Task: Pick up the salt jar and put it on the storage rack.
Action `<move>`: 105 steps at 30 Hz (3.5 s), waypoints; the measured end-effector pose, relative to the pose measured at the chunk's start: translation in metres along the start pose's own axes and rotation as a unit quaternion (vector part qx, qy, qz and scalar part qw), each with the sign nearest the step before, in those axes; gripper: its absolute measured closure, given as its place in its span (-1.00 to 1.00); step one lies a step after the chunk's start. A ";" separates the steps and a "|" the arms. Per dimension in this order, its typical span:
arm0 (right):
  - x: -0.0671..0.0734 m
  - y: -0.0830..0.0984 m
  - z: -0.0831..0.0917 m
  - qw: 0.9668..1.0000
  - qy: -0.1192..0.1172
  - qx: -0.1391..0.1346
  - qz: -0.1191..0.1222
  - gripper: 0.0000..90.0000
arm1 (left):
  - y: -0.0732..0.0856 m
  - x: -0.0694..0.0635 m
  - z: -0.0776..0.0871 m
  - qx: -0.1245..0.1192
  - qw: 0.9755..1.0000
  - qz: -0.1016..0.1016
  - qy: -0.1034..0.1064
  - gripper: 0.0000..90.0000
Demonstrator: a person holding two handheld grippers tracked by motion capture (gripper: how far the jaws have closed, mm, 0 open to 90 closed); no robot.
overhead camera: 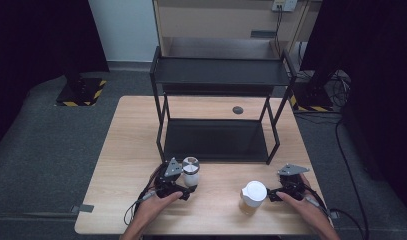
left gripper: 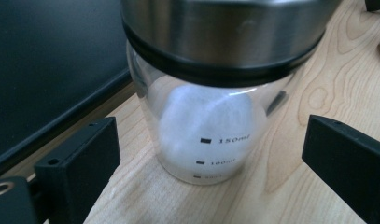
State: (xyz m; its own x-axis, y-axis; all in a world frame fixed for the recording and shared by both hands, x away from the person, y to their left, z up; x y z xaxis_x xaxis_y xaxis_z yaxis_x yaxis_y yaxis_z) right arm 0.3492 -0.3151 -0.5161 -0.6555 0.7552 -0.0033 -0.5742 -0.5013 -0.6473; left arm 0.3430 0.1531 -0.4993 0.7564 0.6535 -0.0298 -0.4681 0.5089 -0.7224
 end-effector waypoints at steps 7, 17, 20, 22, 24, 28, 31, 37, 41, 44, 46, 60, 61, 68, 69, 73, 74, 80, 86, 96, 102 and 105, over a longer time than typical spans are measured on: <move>0.000 0.000 0.000 1.000 -0.001 0.000 0.001 -0.97 | -0.004 0.001 -0.003 -0.009 1.000 0.005 0.001 -0.91; 0.000 0.000 0.000 1.000 -0.001 0.000 0.000 -0.97 | -0.009 0.001 -0.011 -0.008 1.000 0.009 0.011 -0.78; 0.000 0.000 0.000 1.000 -0.001 0.000 0.000 -0.97 | -0.010 0.002 -0.012 -0.006 1.000 0.011 0.012 -0.70; 0.000 0.000 0.000 1.000 -0.001 0.000 0.000 -0.97 | -0.009 0.002 -0.013 -0.008 1.000 0.014 0.016 -0.65; 0.000 0.000 0.000 1.000 -0.001 0.000 0.000 -0.97 | -0.009 0.002 -0.012 -0.011 1.000 0.015 0.015 -0.59; 0.000 0.000 0.000 1.000 -0.001 0.000 0.000 -0.97 | -0.008 0.003 -0.013 -0.013 1.000 0.017 0.010 -0.49; 0.000 0.000 0.000 1.000 -0.001 0.000 0.000 -0.97 | -0.009 0.004 -0.015 -0.017 1.000 0.022 0.009 -0.42; 0.000 0.000 0.000 1.000 -0.001 0.000 0.000 -0.96 | -0.010 0.002 -0.016 -0.020 1.000 0.014 0.001 -0.37; 0.000 0.000 0.000 1.000 -0.001 0.000 0.000 -0.96 | -0.010 0.002 -0.015 -0.019 1.000 0.008 -0.001 -0.36; 0.000 0.000 0.000 1.000 -0.001 0.000 0.000 -0.96 | -0.010 0.002 -0.015 -0.021 1.000 0.008 0.004 -0.36; 0.000 0.000 0.000 1.000 -0.001 0.000 0.000 -0.96 | -0.010 0.002 -0.014 -0.023 1.000 0.009 0.008 -0.35; -0.001 0.000 0.000 1.000 -0.002 0.000 0.000 -0.96 | -0.021 0.009 0.001 -0.038 0.999 -0.023 0.027 -0.35; -0.001 0.000 0.000 1.000 -0.002 0.000 0.001 -0.96 | -0.023 0.010 0.001 -0.038 0.999 -0.025 0.028 -0.35; -0.001 0.000 0.000 1.000 -0.002 0.000 0.001 -0.96 | -0.044 0.017 0.000 -0.043 0.997 -0.042 0.041 -0.35; -0.001 0.000 0.000 1.000 -0.002 0.000 0.001 -0.96 | -0.051 0.019 0.001 -0.041 0.997 -0.050 0.041 -0.35; -0.001 0.000 0.000 1.000 -0.002 0.000 0.001 -0.96 | -0.064 0.022 0.004 -0.043 0.996 -0.059 0.043 -0.35; -0.001 0.000 0.000 1.000 -0.002 0.000 0.001 -0.96 | -0.067 0.022 0.006 -0.044 0.996 -0.060 0.043 -0.35; -0.001 0.000 0.000 1.000 -0.003 0.000 0.001 -0.96 | -0.086 0.026 0.015 -0.046 0.996 -0.067 0.043 -0.35; -0.001 0.000 0.000 1.000 -0.003 0.000 0.002 -0.96 | -0.101 0.029 0.025 -0.050 0.996 -0.069 0.041 -0.35; -0.001 0.000 0.000 1.000 -0.003 0.000 0.001 -0.96 | -0.124 0.039 0.043 -0.058 0.995 -0.070 0.035 -0.35; -0.001 0.000 0.000 1.000 -0.003 0.000 0.002 -0.96 | -0.136 0.045 0.056 -0.063 0.995 -0.075 0.032 -0.35; -0.001 0.000 0.000 1.000 -0.003 0.000 0.002 -0.96 | -0.142 0.049 0.062 -0.064 0.994 -0.078 0.032 -0.35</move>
State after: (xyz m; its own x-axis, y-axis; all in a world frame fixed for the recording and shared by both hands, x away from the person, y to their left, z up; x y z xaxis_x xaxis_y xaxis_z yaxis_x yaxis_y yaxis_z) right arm 0.3496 -0.3161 -0.5160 -0.6605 0.7508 -0.0010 -0.5717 -0.5038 -0.6476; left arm 0.4187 0.1476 -0.3555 0.8448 0.5329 0.0477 -0.2844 0.5228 -0.8036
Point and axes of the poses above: each handheld gripper's, and its own axes: z roughly backward along the jaws, y roughly out of its underside, x roughly to its left, the point moved 10 cm from there along -z, roughly forward along the jaws, and after that the axes turned 6 degrees about x, right-handed, at the moved point
